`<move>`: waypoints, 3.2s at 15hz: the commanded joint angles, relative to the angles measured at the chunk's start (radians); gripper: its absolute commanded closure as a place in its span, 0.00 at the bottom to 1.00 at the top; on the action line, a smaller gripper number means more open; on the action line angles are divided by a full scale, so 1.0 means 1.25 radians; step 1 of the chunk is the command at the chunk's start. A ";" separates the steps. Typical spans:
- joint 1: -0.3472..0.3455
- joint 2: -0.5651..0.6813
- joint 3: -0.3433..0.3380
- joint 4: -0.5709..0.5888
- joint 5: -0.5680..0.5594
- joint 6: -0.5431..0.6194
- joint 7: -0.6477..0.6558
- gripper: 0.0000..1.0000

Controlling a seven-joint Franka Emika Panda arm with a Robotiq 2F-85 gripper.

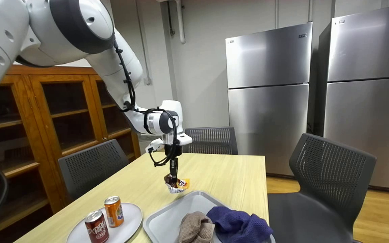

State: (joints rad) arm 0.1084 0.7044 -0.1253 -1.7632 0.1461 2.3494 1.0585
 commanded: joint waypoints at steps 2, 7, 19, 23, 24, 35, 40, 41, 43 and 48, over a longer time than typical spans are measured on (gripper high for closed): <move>0.025 -0.017 0.030 -0.001 -0.010 -0.015 -0.011 1.00; 0.045 -0.014 0.043 -0.003 -0.008 0.000 -0.010 1.00; 0.059 0.037 0.050 0.013 -0.013 0.004 -0.013 1.00; 0.064 0.048 0.047 0.014 -0.017 0.004 -0.010 1.00; 0.064 0.049 0.047 0.014 -0.016 0.003 -0.010 1.00; 0.051 -0.058 0.048 -0.016 -0.070 -0.134 -0.116 0.17; 0.040 -0.107 0.040 -0.034 -0.076 -0.177 -0.139 0.00; 0.036 -0.116 0.038 -0.040 -0.075 -0.180 -0.141 0.00; 0.028 -0.131 0.032 -0.051 -0.075 -0.187 -0.143 0.00; -0.001 -0.163 0.013 -0.079 -0.078 -0.203 -0.149 0.00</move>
State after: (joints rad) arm 0.1328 0.5613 -0.1059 -1.8121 0.0651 2.1315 0.8985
